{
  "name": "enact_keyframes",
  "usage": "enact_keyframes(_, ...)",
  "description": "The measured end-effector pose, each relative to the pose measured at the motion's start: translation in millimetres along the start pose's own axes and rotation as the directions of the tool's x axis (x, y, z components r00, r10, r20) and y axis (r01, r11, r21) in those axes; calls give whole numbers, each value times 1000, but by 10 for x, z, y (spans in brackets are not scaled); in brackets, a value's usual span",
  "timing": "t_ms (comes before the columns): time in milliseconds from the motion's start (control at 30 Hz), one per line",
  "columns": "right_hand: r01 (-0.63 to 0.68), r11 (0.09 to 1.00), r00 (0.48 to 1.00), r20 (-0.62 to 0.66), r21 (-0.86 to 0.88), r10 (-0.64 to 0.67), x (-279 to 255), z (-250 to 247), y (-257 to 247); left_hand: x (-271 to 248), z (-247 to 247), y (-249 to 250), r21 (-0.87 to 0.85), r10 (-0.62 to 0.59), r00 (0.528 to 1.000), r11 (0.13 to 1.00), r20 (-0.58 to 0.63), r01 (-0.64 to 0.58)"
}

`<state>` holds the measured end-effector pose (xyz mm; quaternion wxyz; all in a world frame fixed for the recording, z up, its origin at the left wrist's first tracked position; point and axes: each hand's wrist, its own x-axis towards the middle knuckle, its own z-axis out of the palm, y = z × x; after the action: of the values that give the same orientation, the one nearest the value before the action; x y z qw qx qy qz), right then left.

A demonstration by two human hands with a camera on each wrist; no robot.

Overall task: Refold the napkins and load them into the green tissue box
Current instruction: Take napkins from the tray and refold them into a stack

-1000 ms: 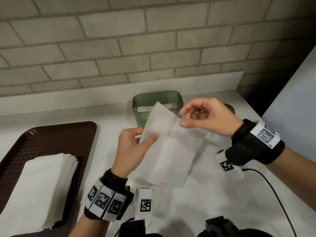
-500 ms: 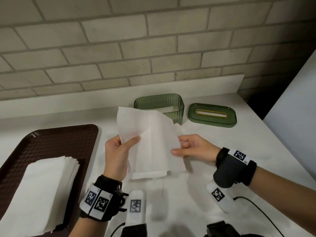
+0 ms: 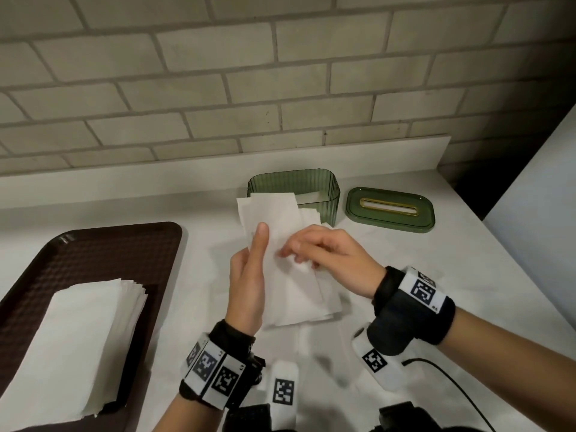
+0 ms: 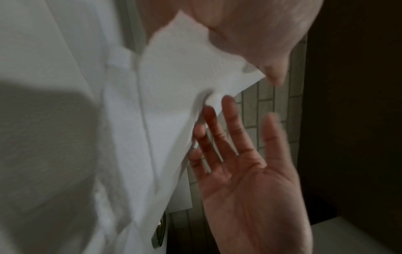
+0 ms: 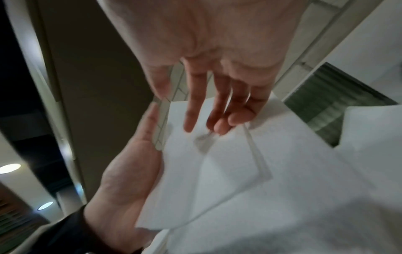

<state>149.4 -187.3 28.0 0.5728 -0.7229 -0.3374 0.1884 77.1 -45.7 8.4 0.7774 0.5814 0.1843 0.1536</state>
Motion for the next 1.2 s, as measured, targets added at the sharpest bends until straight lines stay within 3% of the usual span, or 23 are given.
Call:
enact_keyframes(67,-18,999,991,-133,-33,13,11,-1,115,-15,11,-8,-36,3,1000,999,-7,-4)
enact_keyframes(200,-123,990,933,-330,75,141,16,-5,179,-43,14,-29,8,69,998,998,8,-69)
enact_keyframes(367,-122,985,941,-301,118,153,15,-51,207,-42,4,-3,32,94,995,995,32,-95)
enact_keyframes(567,-188,960,919,-309,209,247,-30,-148,270,17,-81,34,-94,109,994,990,17,-107)
enact_keyframes(967,-222,943,904,-311,246,294,-38,-119,261,17,-86,-5,14,181,981,983,65,-183)
enact_keyframes(1100,-190,978,915,-345,88,209,-37,-172,192,41,-132,-7,99,234,967,965,95,-243)
enact_keyframes(1200,-64,988,960,-278,-139,24,30,-298,9,26,-140,84,192,234,922,934,307,-301)
